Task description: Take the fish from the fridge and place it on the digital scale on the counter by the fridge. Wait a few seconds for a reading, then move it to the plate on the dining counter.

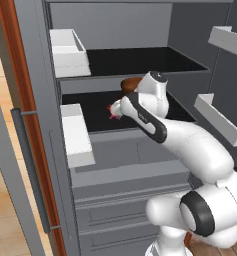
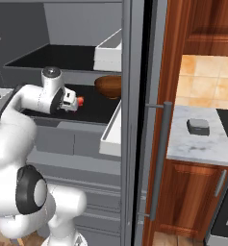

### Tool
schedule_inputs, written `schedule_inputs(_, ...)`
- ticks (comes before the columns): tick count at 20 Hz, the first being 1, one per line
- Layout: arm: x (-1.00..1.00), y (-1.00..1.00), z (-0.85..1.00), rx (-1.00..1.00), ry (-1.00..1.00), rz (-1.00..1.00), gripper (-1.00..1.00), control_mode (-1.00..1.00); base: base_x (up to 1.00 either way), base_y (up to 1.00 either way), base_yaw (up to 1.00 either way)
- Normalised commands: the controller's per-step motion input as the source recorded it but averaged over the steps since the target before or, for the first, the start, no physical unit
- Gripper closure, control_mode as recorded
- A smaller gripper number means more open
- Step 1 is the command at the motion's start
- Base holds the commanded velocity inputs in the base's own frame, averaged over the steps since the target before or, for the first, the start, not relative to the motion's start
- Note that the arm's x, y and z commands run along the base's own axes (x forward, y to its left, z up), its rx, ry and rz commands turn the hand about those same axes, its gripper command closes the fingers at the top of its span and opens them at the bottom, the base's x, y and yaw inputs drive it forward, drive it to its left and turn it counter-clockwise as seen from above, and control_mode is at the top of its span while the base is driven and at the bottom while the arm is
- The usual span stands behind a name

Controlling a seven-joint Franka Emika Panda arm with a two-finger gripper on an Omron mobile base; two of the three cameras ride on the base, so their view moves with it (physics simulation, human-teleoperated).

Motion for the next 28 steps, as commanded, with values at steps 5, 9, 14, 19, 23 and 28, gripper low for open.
schedule_inputs(5,0.46,0.23,-0.29,0.0,-0.07,-0.06,-1.0,-1.0,0.0,0.0,0.0)
schedule_inputs(9,0.4,0.17,-0.17,0.0,-0.09,-0.08,-1.0,-1.0,0.0,0.0,0.0)
schedule_inputs(14,0.34,0.11,-0.06,0.0,-0.06,-0.07,-1.0,-1.0,0.0,0.0,0.0)
schedule_inputs(19,0.4,0.0,0.0,-0.01,0.0,-0.04,-1.0,-1.0,0.0,0.0,0.0)
schedule_inputs(23,0.49,0.0,-0.02,-0.01,0.0,-0.02,-1.0,-1.0,0.0,0.0,0.0)
schedule_inputs(28,0.36,-0.03,-0.11,-0.04,0.03,0.0,-1.0,-1.0,0.0,0.0,0.0)
